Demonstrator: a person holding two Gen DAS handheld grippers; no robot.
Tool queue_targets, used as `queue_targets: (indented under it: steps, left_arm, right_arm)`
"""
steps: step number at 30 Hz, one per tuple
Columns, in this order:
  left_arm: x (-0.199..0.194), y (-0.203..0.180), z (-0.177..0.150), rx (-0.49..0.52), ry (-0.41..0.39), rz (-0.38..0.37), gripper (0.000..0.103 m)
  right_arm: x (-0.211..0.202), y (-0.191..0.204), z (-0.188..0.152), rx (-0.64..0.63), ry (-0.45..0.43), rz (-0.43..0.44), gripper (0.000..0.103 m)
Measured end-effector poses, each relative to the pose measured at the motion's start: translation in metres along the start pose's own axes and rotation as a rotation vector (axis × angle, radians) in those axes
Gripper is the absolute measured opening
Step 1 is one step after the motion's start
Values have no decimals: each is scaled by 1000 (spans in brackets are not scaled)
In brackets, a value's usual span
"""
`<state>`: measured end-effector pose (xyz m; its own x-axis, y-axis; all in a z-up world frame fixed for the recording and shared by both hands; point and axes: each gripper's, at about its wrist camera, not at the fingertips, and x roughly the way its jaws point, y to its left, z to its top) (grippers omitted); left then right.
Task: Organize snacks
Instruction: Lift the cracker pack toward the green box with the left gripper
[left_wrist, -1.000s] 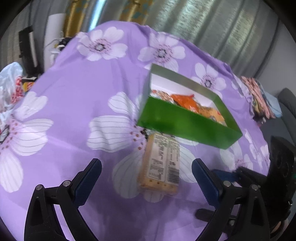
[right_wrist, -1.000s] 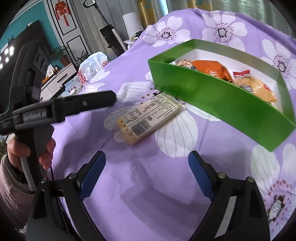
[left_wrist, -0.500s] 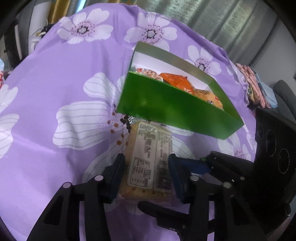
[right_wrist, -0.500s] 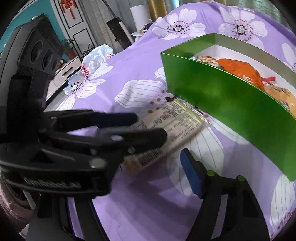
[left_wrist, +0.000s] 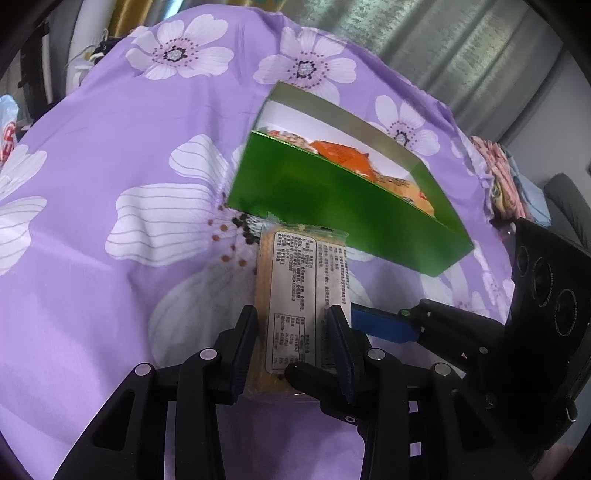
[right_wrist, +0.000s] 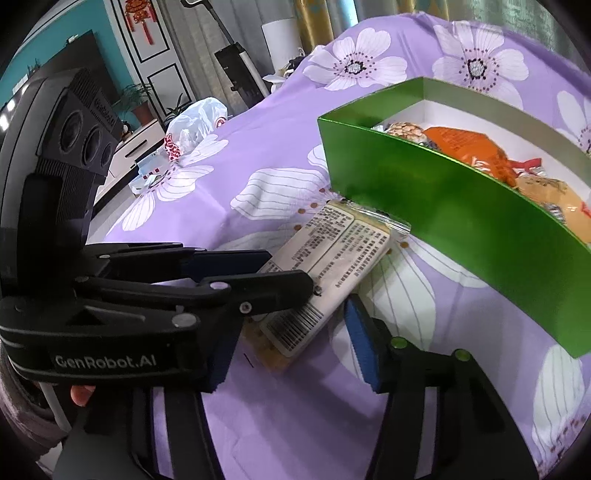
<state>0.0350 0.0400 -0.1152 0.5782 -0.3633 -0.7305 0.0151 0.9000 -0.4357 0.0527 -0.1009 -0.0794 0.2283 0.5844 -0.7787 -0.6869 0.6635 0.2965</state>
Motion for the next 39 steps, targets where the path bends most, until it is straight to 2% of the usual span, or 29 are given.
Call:
queue_targets:
  steps: [11, 25, 35, 39]
  left_arm:
    - [-16, -42, -2, 62, -29, -14, 39]
    - [-24, -84, -10, 128, -26, -25, 39]
    - [-28, -85, -24, 112, -17, -31, 39]
    - [-35, -80, -29, 102, -18, -10, 39]
  right_arm:
    - [-46, 0, -13, 11, -52, -37, 55]
    - [-87, -7, -33, 46, -103, -57, 55]
    - [-92, -5, -45, 64, -100, -47, 55]
    - [-88, 4, -46, 46, -104, -29, 55]
